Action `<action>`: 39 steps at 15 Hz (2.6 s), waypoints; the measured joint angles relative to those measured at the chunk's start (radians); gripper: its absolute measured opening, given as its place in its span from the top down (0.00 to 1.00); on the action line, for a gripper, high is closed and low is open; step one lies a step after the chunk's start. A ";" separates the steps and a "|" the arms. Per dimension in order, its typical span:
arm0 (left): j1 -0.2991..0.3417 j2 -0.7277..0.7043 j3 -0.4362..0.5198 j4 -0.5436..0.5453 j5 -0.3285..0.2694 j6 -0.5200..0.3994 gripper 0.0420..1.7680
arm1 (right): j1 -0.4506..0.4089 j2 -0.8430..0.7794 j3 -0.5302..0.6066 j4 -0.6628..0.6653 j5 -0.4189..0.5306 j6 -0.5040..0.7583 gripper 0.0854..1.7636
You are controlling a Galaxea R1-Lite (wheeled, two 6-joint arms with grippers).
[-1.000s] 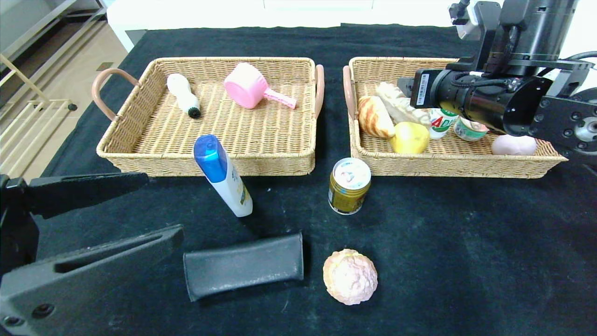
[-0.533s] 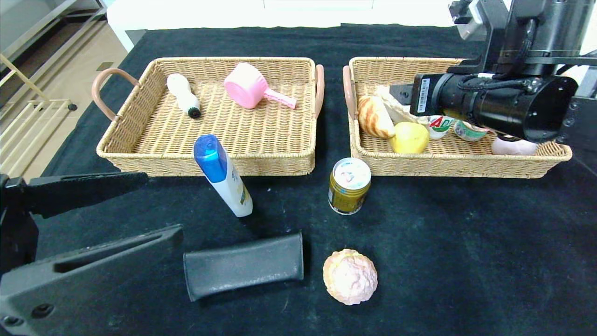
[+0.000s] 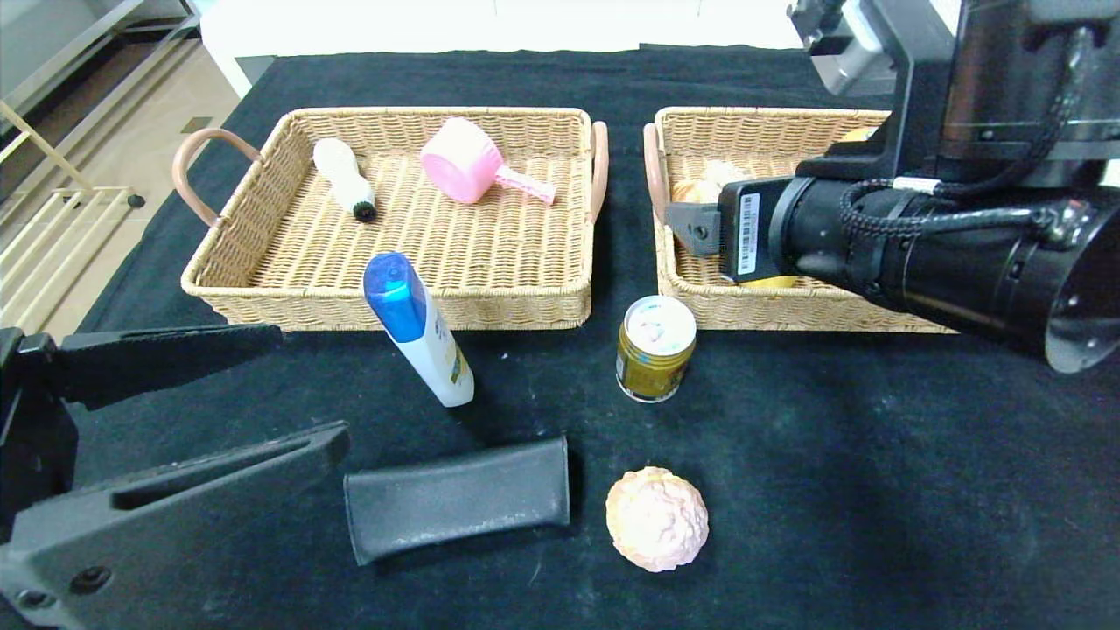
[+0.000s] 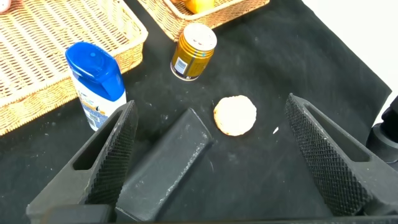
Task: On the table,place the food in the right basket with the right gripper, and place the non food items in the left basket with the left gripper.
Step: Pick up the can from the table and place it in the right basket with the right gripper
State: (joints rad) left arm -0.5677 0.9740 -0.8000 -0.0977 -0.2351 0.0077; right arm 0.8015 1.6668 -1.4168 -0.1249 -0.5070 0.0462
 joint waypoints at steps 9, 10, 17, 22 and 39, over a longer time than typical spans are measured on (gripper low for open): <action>0.000 0.004 0.002 -0.001 -0.001 0.001 0.03 | 0.124 0.077 0.054 -0.001 -0.158 0.071 0.04; 0.000 0.004 0.002 0.000 -0.001 0.001 0.03 | 0.131 0.088 0.054 -0.001 -0.159 0.076 0.04; -0.001 -0.001 0.002 0.000 -0.001 0.001 0.03 | 0.129 0.158 0.054 -0.001 -0.161 0.120 0.04; -0.001 -0.002 0.002 0.000 -0.001 0.003 0.03 | 0.096 0.183 0.052 -0.004 -0.162 0.148 0.04; 0.002 -0.008 0.001 -0.002 -0.001 0.009 0.03 | 0.080 0.254 0.049 -0.076 -0.160 0.160 0.04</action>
State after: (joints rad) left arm -0.5657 0.9664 -0.7985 -0.0996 -0.2362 0.0168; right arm 0.8817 1.9213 -1.3677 -0.2006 -0.6666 0.2062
